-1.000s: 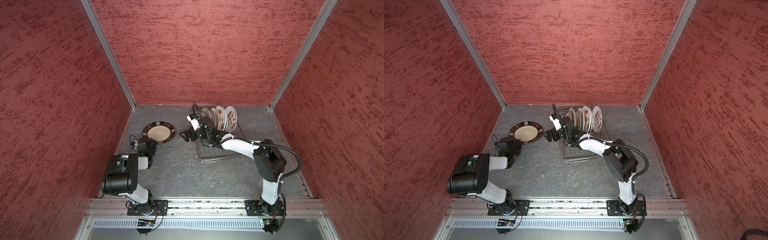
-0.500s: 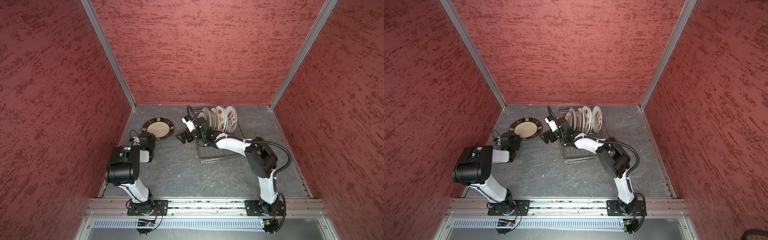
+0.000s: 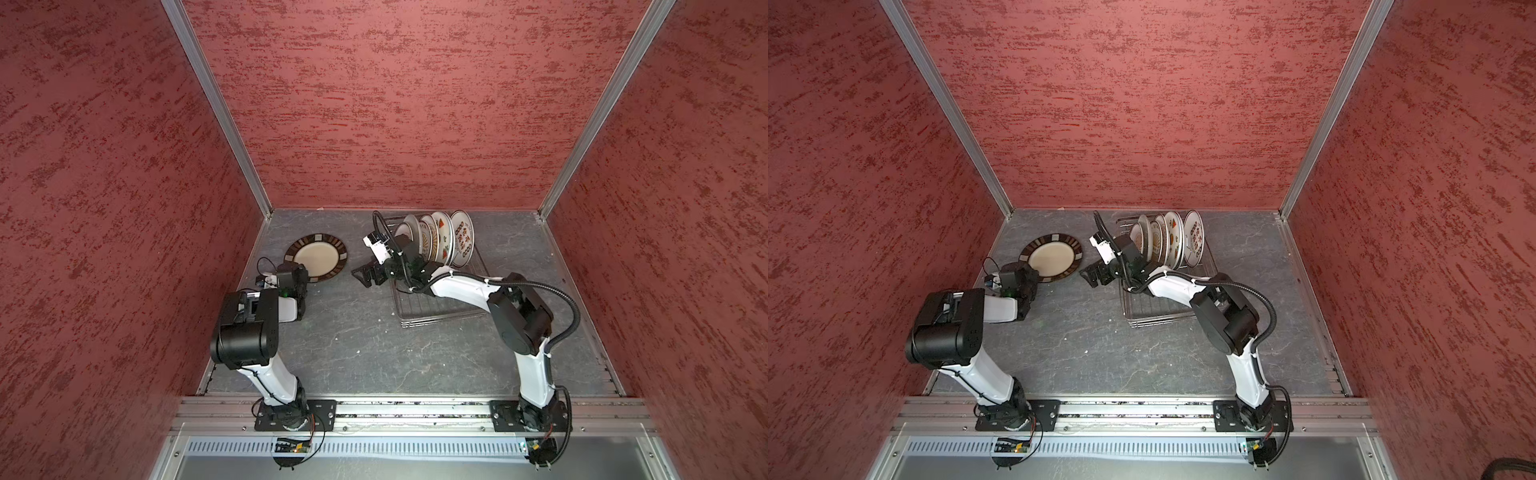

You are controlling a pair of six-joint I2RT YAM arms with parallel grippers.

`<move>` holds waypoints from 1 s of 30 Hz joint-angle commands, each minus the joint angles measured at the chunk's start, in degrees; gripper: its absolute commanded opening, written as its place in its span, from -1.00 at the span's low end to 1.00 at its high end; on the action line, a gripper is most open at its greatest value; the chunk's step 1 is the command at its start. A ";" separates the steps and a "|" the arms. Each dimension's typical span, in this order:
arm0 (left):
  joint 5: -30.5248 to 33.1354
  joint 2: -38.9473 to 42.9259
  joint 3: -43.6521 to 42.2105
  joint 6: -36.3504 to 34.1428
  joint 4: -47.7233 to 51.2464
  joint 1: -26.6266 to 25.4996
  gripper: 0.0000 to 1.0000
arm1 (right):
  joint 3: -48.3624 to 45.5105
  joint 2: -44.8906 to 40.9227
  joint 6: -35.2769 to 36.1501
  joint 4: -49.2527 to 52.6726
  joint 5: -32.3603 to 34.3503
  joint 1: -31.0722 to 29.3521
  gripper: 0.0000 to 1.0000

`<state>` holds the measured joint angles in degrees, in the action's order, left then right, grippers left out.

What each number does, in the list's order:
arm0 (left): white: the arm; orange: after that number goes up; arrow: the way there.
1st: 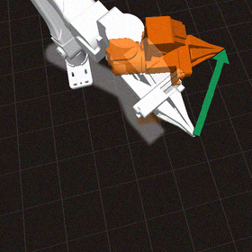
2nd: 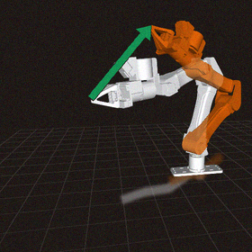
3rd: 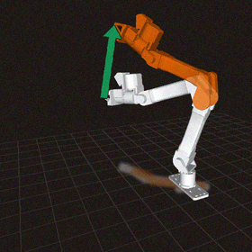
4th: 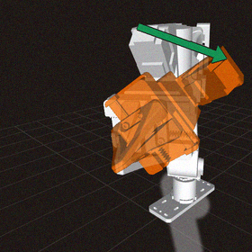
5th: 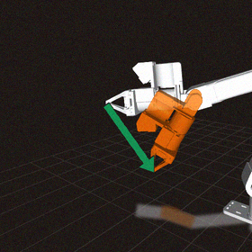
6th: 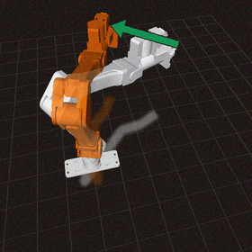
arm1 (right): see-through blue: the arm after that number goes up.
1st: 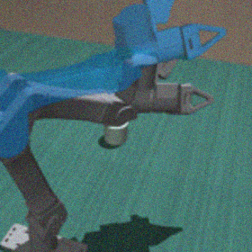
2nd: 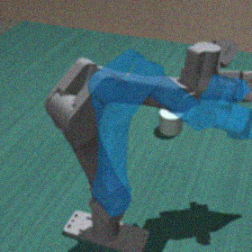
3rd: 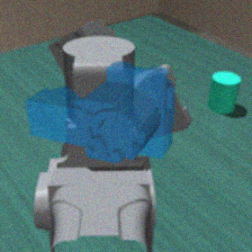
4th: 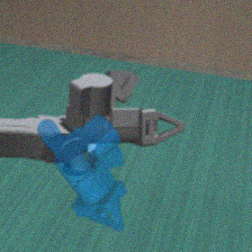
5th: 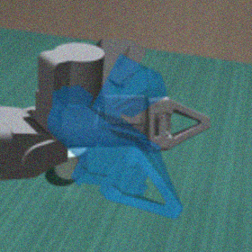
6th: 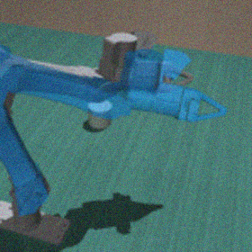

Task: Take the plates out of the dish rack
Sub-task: 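Open the left gripper off the plate while the right gripper reaches into the rack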

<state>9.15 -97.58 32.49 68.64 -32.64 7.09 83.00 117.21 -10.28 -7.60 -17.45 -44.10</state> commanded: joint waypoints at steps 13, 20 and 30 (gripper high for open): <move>3.07 12.30 -7.70 -2.40 3.00 0.55 0.59 | -7.91 -9.35 -2.34 -8.62 -1.09 -1.51 0.95; 3.26 25.08 -11.66 -4.66 11.04 1.34 0.74 | -12.87 -14.73 -3.98 -11.21 -2.56 -2.00 0.95; -6.24 36.99 -18.22 -14.15 5.81 -5.66 0.99 | -22.01 -27.14 -4.66 -10.24 9.49 -1.96 0.98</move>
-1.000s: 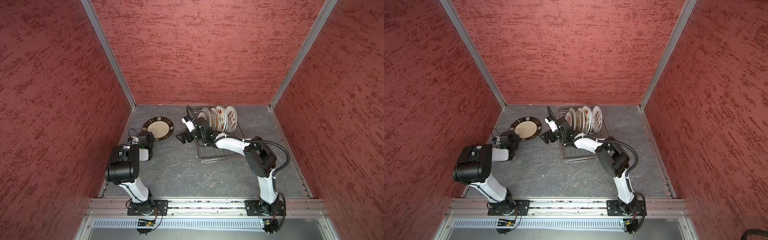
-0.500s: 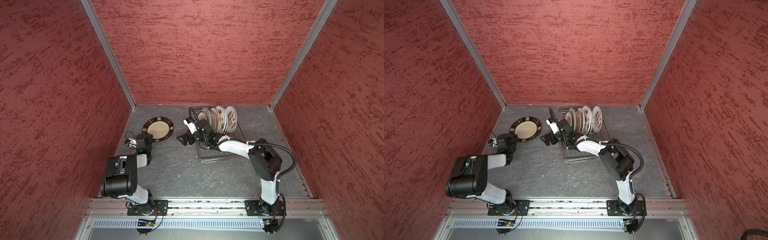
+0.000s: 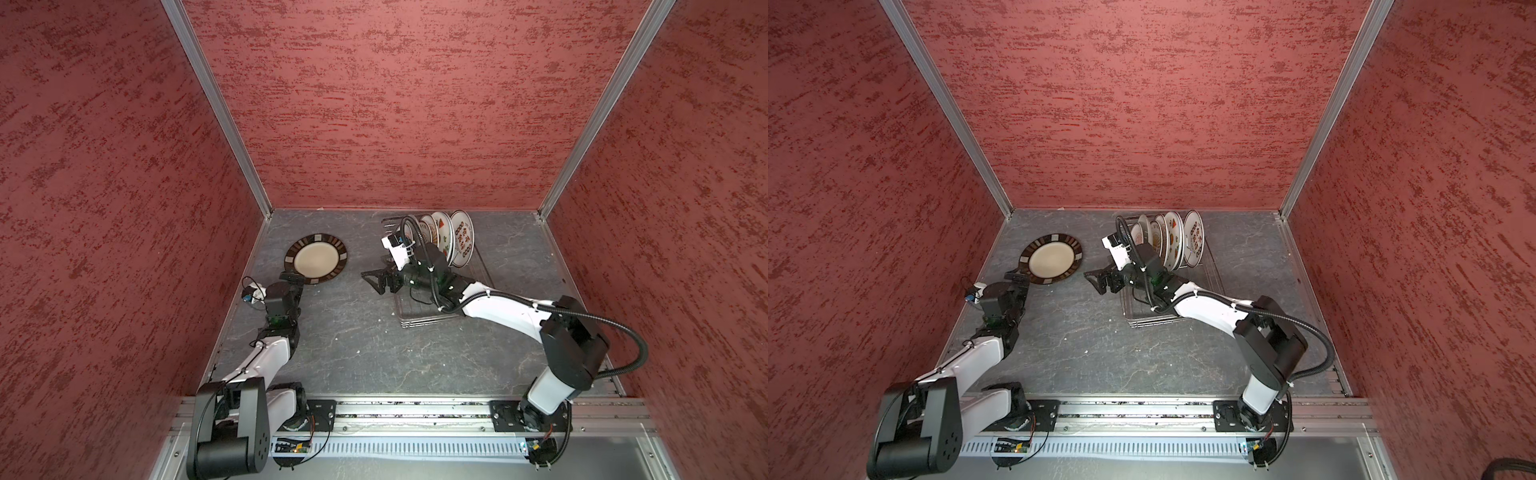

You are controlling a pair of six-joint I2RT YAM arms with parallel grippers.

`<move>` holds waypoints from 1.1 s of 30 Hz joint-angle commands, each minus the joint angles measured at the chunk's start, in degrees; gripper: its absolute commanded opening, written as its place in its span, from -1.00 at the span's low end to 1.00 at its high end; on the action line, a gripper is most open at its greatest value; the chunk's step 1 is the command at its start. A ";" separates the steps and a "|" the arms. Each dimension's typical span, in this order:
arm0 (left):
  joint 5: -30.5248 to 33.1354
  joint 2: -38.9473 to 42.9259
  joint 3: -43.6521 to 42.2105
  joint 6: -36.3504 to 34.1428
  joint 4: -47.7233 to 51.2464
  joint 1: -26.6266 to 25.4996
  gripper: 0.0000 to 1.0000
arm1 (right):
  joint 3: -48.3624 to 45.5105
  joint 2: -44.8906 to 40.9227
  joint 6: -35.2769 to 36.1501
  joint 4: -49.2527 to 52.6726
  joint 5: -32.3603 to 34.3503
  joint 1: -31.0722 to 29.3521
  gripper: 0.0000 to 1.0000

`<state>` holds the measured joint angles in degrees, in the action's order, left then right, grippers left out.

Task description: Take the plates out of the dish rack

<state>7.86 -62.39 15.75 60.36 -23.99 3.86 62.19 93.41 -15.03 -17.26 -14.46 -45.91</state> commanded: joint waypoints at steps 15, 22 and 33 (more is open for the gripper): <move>-25.81 8.61 -5.08 -24.72 -17.10 -20.12 0.99 | -9.17 -16.47 -8.39 7.22 27.74 3.35 0.98; -32.66 3.69 -7.07 -25.81 -25.55 -24.60 0.99 | -10.79 -18.68 -8.76 7.03 28.46 6.83 0.98; -36.66 0.88 -3.67 -24.05 -23.02 -25.65 0.99 | -8.50 -16.84 -10.05 9.43 28.84 7.50 0.90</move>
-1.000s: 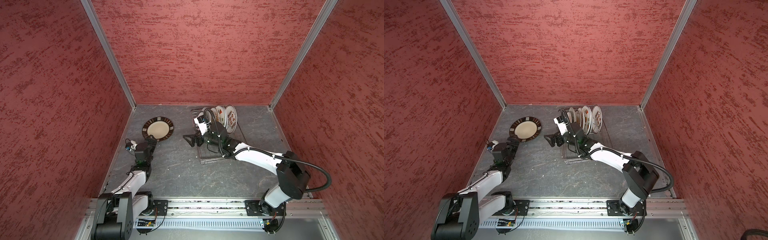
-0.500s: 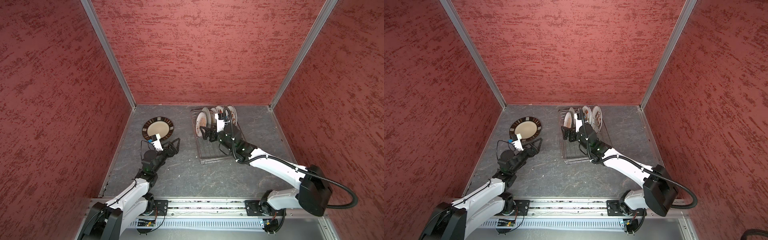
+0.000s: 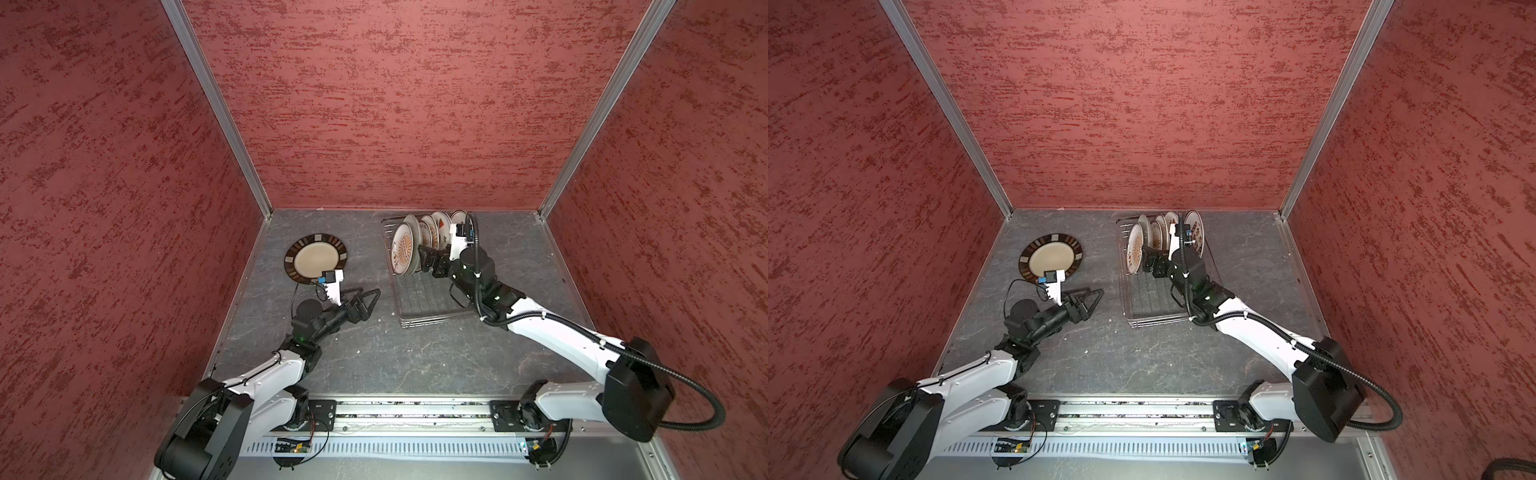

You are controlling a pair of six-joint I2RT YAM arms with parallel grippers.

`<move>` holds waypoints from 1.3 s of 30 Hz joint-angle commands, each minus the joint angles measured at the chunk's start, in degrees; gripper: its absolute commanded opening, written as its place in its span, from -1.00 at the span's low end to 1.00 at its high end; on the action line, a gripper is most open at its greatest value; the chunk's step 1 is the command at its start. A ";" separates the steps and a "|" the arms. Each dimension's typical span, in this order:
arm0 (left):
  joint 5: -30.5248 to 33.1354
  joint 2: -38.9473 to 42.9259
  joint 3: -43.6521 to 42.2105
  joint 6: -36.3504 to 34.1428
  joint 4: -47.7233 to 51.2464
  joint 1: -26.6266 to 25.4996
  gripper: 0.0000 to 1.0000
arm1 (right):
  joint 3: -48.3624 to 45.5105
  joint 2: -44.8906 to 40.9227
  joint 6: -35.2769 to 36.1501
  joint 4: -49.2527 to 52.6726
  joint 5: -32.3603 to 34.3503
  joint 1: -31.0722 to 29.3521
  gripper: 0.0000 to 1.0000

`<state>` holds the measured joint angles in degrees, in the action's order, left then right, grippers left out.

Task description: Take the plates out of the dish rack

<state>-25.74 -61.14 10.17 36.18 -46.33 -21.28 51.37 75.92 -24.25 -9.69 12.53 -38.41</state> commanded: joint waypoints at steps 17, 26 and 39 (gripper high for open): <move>-4.32 2.43 2.17 -2.61 0.43 -0.96 0.99 | 10.80 9.51 5.03 6.52 3.94 0.01 0.40; -6.87 1.32 3.49 -4.58 1.39 -1.55 0.99 | 22.54 19.74 6.80 12.94 6.73 0.09 0.02; 3.04 0.17 2.74 -3.79 0.09 -6.71 0.99 | 29.55 26.43 6.21 19.06 12.81 0.18 -0.33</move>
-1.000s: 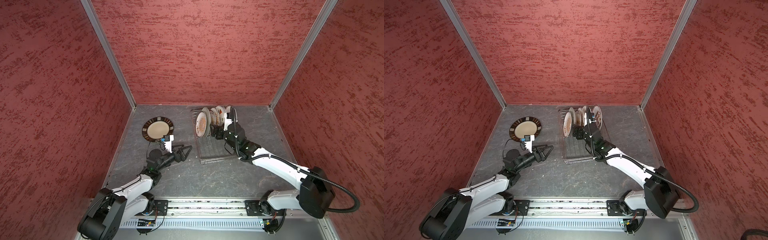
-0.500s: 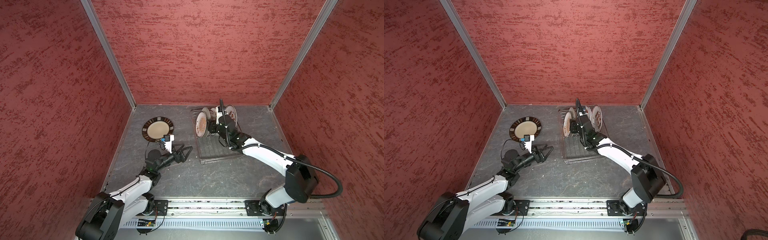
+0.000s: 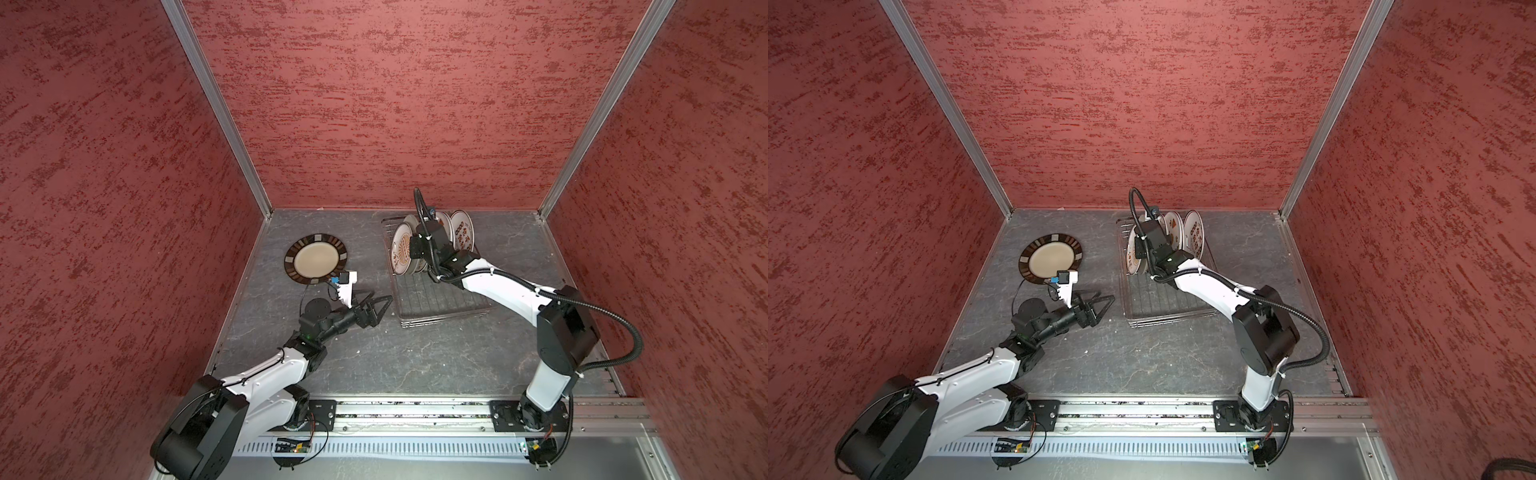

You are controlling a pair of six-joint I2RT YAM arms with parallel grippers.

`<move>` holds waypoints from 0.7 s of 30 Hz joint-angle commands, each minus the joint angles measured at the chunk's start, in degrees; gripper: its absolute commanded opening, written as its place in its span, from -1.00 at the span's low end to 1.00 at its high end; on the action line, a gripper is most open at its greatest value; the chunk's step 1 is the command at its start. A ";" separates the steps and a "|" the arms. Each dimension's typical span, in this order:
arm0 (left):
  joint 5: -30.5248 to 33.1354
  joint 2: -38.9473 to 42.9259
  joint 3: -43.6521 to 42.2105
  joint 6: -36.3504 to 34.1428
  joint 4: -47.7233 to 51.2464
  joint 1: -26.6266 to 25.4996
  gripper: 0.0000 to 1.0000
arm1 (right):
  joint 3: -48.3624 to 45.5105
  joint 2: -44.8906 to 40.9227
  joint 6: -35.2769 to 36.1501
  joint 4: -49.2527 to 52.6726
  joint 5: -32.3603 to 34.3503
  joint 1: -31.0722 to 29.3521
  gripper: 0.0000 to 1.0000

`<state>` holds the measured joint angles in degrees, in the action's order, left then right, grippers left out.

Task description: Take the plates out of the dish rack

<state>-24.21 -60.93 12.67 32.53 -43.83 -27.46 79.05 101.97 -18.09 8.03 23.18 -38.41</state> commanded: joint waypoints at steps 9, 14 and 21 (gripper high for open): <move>2.93 1.59 0.43 -1.23 0.03 -1.31 0.99 | 5.01 3.51 -0.32 4.47 5.17 0.26 -0.33; 3.28 1.78 0.57 -1.53 0.55 -1.72 0.99 | 4.89 3.48 -0.64 4.01 5.13 0.18 -0.33; 3.85 2.97 0.34 -1.90 1.65 -1.89 0.99 | 1.64 -0.18 -0.80 0.94 4.55 0.16 -0.32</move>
<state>-21.41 -59.20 12.67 32.18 -43.07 -28.97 82.24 105.01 -18.41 10.87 26.48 -38.41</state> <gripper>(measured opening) 0.994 0.339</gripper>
